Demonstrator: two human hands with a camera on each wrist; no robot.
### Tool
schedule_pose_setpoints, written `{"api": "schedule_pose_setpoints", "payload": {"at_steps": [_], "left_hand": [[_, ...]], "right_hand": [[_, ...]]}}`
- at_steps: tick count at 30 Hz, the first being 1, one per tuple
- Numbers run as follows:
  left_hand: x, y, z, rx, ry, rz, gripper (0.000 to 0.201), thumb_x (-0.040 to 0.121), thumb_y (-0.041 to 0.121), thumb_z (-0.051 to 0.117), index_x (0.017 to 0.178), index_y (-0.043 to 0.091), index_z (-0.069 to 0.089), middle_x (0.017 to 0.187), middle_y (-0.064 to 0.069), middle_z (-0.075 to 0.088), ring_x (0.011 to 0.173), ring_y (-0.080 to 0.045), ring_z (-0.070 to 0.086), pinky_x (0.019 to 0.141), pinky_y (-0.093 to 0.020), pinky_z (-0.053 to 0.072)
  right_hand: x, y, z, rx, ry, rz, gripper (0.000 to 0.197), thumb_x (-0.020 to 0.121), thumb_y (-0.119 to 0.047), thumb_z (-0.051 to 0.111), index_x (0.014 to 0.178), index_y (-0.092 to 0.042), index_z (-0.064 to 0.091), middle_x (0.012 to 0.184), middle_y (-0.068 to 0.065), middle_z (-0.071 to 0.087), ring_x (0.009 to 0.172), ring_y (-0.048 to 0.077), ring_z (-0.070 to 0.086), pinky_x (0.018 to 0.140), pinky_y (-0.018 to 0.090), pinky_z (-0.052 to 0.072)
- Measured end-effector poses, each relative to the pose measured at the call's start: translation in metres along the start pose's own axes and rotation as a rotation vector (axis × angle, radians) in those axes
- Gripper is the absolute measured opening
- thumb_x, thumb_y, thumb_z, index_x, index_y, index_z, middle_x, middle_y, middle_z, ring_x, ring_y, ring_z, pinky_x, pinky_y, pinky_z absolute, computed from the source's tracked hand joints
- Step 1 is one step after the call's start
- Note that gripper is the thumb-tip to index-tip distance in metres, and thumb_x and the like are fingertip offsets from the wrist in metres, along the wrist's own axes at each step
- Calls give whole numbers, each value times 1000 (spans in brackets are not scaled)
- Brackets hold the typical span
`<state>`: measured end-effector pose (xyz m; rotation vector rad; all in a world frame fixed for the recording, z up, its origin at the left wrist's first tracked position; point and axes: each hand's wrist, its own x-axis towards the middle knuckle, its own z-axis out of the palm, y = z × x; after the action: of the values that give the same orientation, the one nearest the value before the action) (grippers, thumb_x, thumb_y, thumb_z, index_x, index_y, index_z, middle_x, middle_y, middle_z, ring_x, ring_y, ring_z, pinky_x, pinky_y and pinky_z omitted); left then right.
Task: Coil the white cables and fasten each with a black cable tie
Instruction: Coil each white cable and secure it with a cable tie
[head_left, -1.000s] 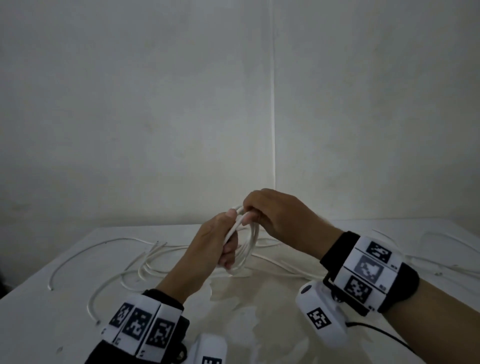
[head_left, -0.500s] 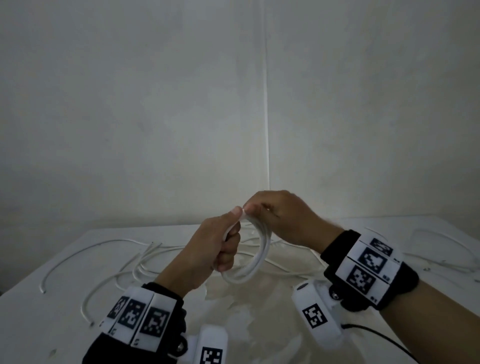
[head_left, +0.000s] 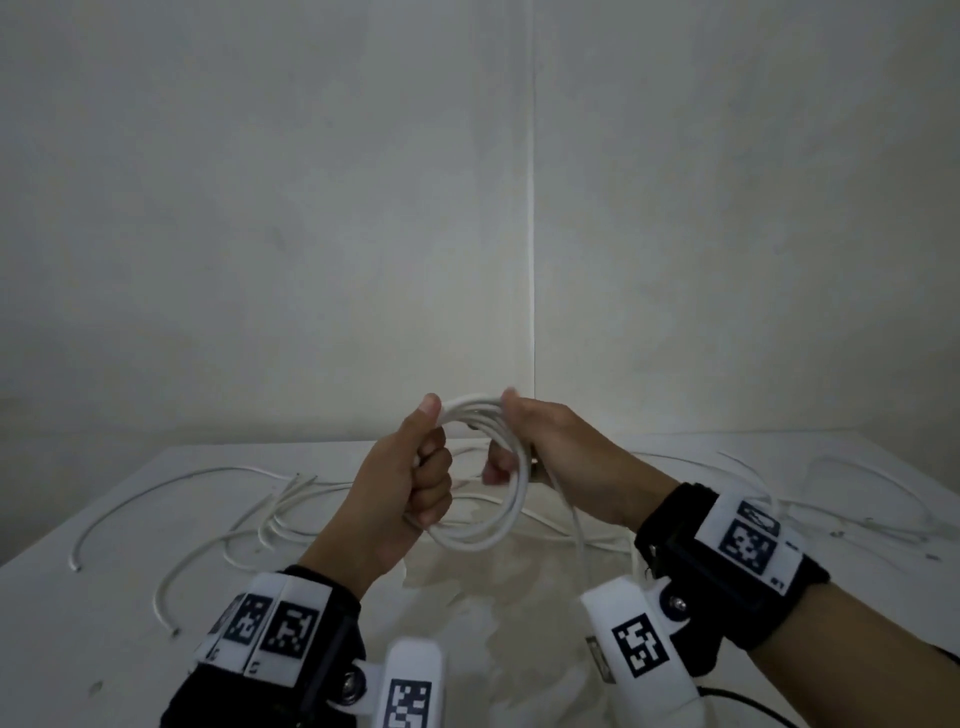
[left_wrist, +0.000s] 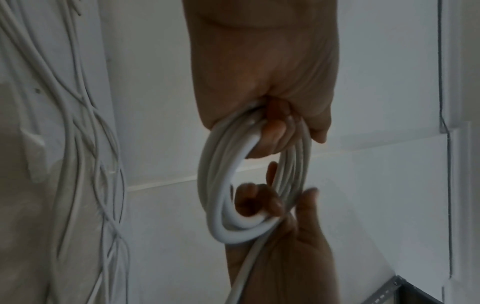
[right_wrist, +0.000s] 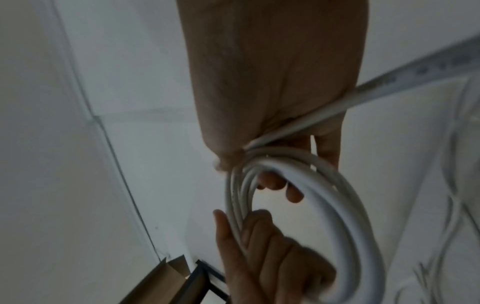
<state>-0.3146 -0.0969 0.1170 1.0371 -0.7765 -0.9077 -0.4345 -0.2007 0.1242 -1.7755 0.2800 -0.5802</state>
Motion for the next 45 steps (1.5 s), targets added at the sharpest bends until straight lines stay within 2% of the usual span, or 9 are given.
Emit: {"api": "schedule_pose_setpoints", "payload": {"at_steps": [5,9,12,19,25,31,35,38,45], "left_hand": [[1,0,6,125,-51,16,38,83,45,44,60,15,37,40,5,24,31,-7,25,37,-19,33],[0,-2,7,130,-70,6,38,94,37,35,72,8,46,44,3,37,38,-10,41,47,-22,46],[-2,-1,16,35,-9,-3,39,96,37,36,67,12,41,42,6,30,33,-8,31,39,-20,39],[3,8,19,-112,188,76,42,93,35,46,58,17,31,38,7,20,29,-6,17,32,-16,19],[4,2,15,-110,54,73,41,94,39,39,61,16,33,40,7,23,32,-7,23,37,-20,34],[4,5,2,-101,134,81,40,93,39,43,62,15,36,41,8,22,30,-5,20,33,-16,27],[5,7,-1,-108,148,60,40,93,41,44,63,15,37,40,8,22,30,-5,19,32,-16,25],[7,8,-1,-115,146,60,40,92,41,44,63,15,37,38,8,22,29,-4,20,31,-16,25],[5,9,-2,-63,88,52,38,94,40,41,67,13,41,39,7,26,29,-5,26,35,-17,34]], "right_hand": [[6,-2,10,89,243,-53,41,91,-47,37,68,-15,49,45,-5,37,35,10,34,41,22,38],[10,3,9,-70,380,-135,38,94,-41,42,62,-20,49,37,-9,36,34,9,31,38,21,32],[13,3,12,-114,437,-179,39,93,-40,43,64,-16,48,39,-9,36,34,7,30,38,21,29],[8,-7,9,287,158,-16,50,86,-53,34,80,-9,56,46,-1,45,39,12,42,51,26,47],[10,-3,16,228,319,-92,45,96,-44,30,74,-12,52,40,-7,32,33,9,31,40,20,38],[-1,10,5,128,-23,-86,8,94,-18,47,99,-14,52,70,0,54,62,8,59,68,23,49],[-11,8,-10,18,-232,-73,56,83,2,61,128,-21,38,92,2,56,94,12,64,81,21,49],[-13,5,-9,-15,-273,-73,85,73,15,65,133,-32,27,90,-2,58,90,7,63,79,21,49],[-14,5,-3,-59,-112,-143,80,73,15,66,118,-44,39,84,-6,59,80,8,65,73,23,53]]}}
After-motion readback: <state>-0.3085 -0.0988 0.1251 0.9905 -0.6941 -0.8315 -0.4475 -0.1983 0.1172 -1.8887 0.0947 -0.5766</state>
